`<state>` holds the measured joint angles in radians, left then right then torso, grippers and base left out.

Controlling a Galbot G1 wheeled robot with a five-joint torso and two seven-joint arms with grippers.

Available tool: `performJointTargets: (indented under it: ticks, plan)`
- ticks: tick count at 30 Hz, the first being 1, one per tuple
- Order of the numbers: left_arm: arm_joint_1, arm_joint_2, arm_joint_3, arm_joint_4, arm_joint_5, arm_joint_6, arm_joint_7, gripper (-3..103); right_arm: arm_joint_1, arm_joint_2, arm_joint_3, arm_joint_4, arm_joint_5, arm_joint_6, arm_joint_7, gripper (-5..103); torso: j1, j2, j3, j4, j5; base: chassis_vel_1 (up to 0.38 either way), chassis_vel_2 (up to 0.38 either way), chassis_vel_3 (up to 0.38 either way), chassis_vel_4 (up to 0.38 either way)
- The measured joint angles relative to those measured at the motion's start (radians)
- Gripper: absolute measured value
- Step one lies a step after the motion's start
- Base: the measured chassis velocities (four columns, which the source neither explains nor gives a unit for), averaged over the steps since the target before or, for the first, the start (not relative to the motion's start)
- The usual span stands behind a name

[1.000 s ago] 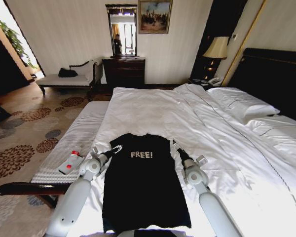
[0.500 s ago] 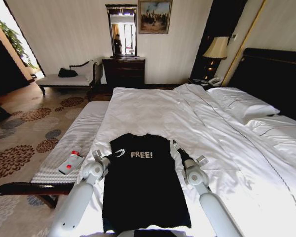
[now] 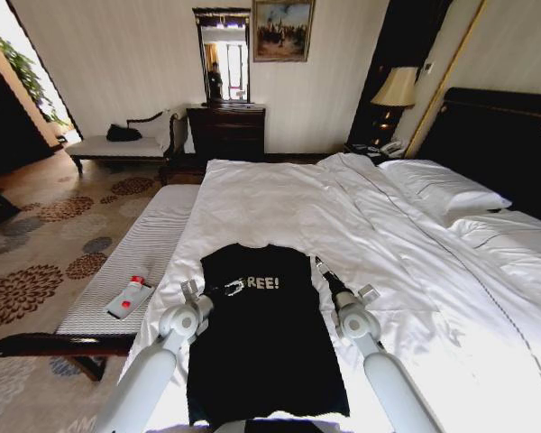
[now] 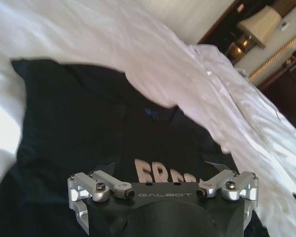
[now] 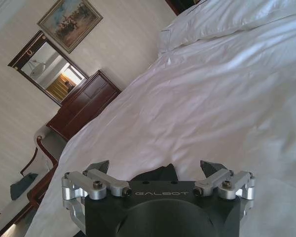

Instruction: Fold the clothes on the bed.

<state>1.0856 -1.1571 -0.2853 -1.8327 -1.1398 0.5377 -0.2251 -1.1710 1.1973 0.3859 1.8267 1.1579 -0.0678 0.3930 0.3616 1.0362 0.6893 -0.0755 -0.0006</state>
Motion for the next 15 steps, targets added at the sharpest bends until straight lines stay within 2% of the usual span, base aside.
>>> performJointTargets:
  ticks: [8, 11, 15]
  plan:
    - [-0.061, 0.001, -0.074, 0.053, -0.016, -0.008, 0.000, 100, 0.003, -0.001, 0.000, -0.006, 0.000, 0.000, 0.000, 100, 0.000, 0.000, 0.000, 0.0000, 0.0000, 0.000, 0.000, 0.000, 0.000]
    - [-0.125, 0.006, -0.129, 0.157, -0.034, -0.014, 0.003, 100, 0.005, 0.000, -0.002, -0.007, 0.001, 0.000, 0.000, 100, 0.000, 0.000, 0.000, -0.0001, -0.0001, 0.000, 0.000, 0.000, 0.000]
    - [-0.156, 0.005, -0.155, 0.216, -0.038, -0.017, 0.011, 100, 0.006, 0.000, -0.003, -0.008, 0.001, -0.001, 0.000, 100, 0.000, 0.000, 0.000, 0.0001, -0.0001, 0.000, 0.000, 0.000, 0.000]
